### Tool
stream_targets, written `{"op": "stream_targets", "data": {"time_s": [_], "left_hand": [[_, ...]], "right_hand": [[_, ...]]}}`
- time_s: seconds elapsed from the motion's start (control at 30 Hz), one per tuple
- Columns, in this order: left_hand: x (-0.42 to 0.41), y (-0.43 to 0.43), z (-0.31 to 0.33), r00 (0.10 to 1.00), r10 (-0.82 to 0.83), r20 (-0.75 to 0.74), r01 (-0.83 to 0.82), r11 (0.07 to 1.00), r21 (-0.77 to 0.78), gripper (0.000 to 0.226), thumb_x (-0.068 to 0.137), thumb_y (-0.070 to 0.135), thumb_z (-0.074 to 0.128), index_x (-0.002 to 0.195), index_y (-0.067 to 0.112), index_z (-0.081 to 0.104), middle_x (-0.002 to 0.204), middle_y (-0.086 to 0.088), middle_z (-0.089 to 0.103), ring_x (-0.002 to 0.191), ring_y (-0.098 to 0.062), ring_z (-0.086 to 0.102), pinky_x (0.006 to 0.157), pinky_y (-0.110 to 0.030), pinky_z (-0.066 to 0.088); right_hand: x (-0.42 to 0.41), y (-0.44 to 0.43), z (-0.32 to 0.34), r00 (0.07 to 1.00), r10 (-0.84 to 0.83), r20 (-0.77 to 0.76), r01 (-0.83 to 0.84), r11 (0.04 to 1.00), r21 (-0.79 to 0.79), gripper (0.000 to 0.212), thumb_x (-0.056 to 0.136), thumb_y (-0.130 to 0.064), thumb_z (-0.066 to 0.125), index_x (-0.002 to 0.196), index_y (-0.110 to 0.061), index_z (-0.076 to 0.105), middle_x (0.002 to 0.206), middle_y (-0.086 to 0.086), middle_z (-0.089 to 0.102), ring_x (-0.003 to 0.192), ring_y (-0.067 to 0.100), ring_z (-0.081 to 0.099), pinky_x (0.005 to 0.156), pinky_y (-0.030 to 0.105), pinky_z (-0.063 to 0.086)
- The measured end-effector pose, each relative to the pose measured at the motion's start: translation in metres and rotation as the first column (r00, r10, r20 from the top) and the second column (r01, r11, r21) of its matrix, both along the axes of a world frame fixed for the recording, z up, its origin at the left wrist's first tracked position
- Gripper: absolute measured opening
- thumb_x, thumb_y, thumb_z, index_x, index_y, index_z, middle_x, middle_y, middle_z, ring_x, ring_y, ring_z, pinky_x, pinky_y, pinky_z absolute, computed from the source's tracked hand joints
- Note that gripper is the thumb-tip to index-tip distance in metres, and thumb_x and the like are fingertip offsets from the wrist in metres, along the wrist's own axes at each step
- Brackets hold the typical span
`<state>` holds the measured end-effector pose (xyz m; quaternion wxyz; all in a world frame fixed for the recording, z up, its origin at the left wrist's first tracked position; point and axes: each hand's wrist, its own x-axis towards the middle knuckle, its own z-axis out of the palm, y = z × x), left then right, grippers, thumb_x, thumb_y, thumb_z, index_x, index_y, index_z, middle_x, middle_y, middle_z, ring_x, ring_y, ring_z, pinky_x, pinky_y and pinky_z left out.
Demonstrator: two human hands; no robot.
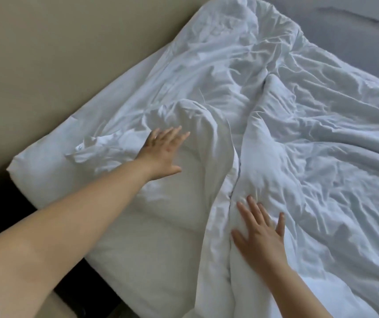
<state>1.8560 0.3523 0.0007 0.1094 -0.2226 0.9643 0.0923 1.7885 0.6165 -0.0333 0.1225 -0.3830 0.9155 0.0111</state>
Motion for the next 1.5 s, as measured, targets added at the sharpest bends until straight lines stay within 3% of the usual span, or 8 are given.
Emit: {"op": "stream_targets", "data": {"time_s": [0.2, 0.37, 0.63, 0.8, 1.0, 1.17, 1.37, 1.5], "left_hand": [[-0.088, 0.039, -0.005, 0.879, -0.443, 0.174, 0.470, 0.865, -0.174, 0.071, 0.089, 0.028, 0.050, 0.146, 0.032, 0.009, 0.156, 0.004, 0.003, 0.144, -0.018, -0.010, 0.111, -0.044, -0.015], [-0.085, 0.048, -0.008, 0.822, -0.438, 0.363, 0.530, 0.822, -0.209, 0.027, 0.092, 0.018, 0.039, 0.108, 0.020, 0.060, 0.112, -0.001, 0.062, 0.117, -0.017, 0.052, 0.113, -0.044, -0.012], [0.122, 0.010, 0.001, 0.904, -0.398, -0.158, 0.355, 0.903, -0.244, 0.035, 0.060, 0.020, 0.033, 0.038, 0.029, 0.059, 0.035, 0.012, 0.049, 0.041, -0.004, 0.057, 0.111, -0.019, 0.003], [0.244, 0.036, 0.024, 0.997, 0.009, 0.077, 0.000, 0.993, -0.117, 0.035, 0.068, 0.016, 0.038, 0.048, 0.032, 0.063, 0.066, 0.016, 0.067, 0.086, -0.010, 0.064, 0.103, -0.026, 0.012], [0.318, 0.113, 0.004, 0.849, 0.232, 0.474, -0.305, 0.949, 0.083, 0.032, 0.094, 0.034, 0.043, 0.125, 0.037, 0.052, 0.127, 0.019, 0.055, 0.125, -0.001, 0.040, 0.115, -0.040, -0.006], [0.307, 0.101, 0.020, 0.759, 0.632, 0.156, -0.651, 0.729, 0.211, 0.028, 0.094, 0.030, 0.048, 0.119, 0.023, 0.059, 0.126, 0.004, 0.058, 0.116, -0.015, 0.052, 0.095, -0.023, 0.037], [0.255, 0.034, 0.039, 0.563, 0.764, -0.316, -0.749, 0.633, 0.195, 0.024, 0.092, 0.020, 0.051, 0.100, 0.004, 0.067, 0.105, -0.016, 0.066, 0.100, -0.033, 0.056, 0.080, -0.033, 0.041], [0.201, -0.038, 0.026, 0.591, 0.732, -0.339, -0.707, 0.672, 0.220, 0.037, 0.092, 0.026, 0.051, 0.123, 0.005, 0.055, 0.132, -0.014, 0.050, 0.121, -0.030, 0.046, 0.099, -0.034, 0.033]], "right_hand": [[0.001, 0.024, -0.009, 1.000, -0.018, -0.009, 0.017, 0.995, -0.102, 0.058, 0.065, -0.033, 0.035, 0.122, -0.026, 0.045, 0.118, -0.001, 0.065, 0.109, 0.006, 0.044, 0.112, 0.032, -0.006], [-0.002, 0.041, -0.015, 0.995, -0.094, 0.032, 0.099, 0.966, -0.237, 0.058, 0.066, -0.023, 0.033, 0.123, -0.022, 0.044, 0.115, -0.002, 0.066, 0.110, 0.005, 0.042, 0.110, 0.029, -0.005], [0.005, 0.034, 0.009, 0.988, -0.125, 0.085, 0.134, 0.984, -0.116, 0.064, 0.093, -0.010, 0.037, 0.145, -0.032, 0.009, 0.153, -0.015, 0.013, 0.138, -0.003, 0.017, 0.107, 0.025, -0.020], [0.036, 0.025, 0.021, 0.998, 0.012, 0.061, -0.006, 0.996, -0.094, 0.062, 0.086, -0.021, 0.021, 0.146, -0.029, 0.010, 0.156, -0.006, 0.004, 0.144, 0.012, 0.008, 0.104, 0.022, -0.027], [0.090, 0.039, 0.015, 0.949, 0.227, 0.218, -0.263, 0.952, 0.156, 0.046, 0.098, -0.036, 0.028, 0.143, -0.036, 0.018, 0.155, -0.011, 0.000, 0.144, 0.025, -0.011, 0.115, 0.040, -0.008], [0.093, 0.043, 0.018, 0.944, 0.260, 0.201, -0.297, 0.936, 0.187, 0.048, 0.098, -0.037, 0.027, 0.144, -0.035, 0.013, 0.155, -0.011, 0.000, 0.143, 0.024, -0.012, 0.115, 0.039, -0.007], [0.090, 0.038, 0.001, 0.946, 0.273, 0.171, -0.305, 0.931, 0.199, 0.074, 0.072, -0.058, 0.000, 0.142, -0.039, 0.017, 0.153, -0.015, 0.001, 0.144, 0.023, -0.007, 0.115, 0.038, -0.002], [0.087, 0.023, -0.021, 0.962, 0.256, 0.094, -0.265, 0.959, 0.105, 0.060, 0.059, -0.047, 0.032, 0.113, -0.027, 0.053, 0.114, -0.006, 0.065, 0.110, 0.025, 0.056, 0.096, 0.037, 0.034]]}}
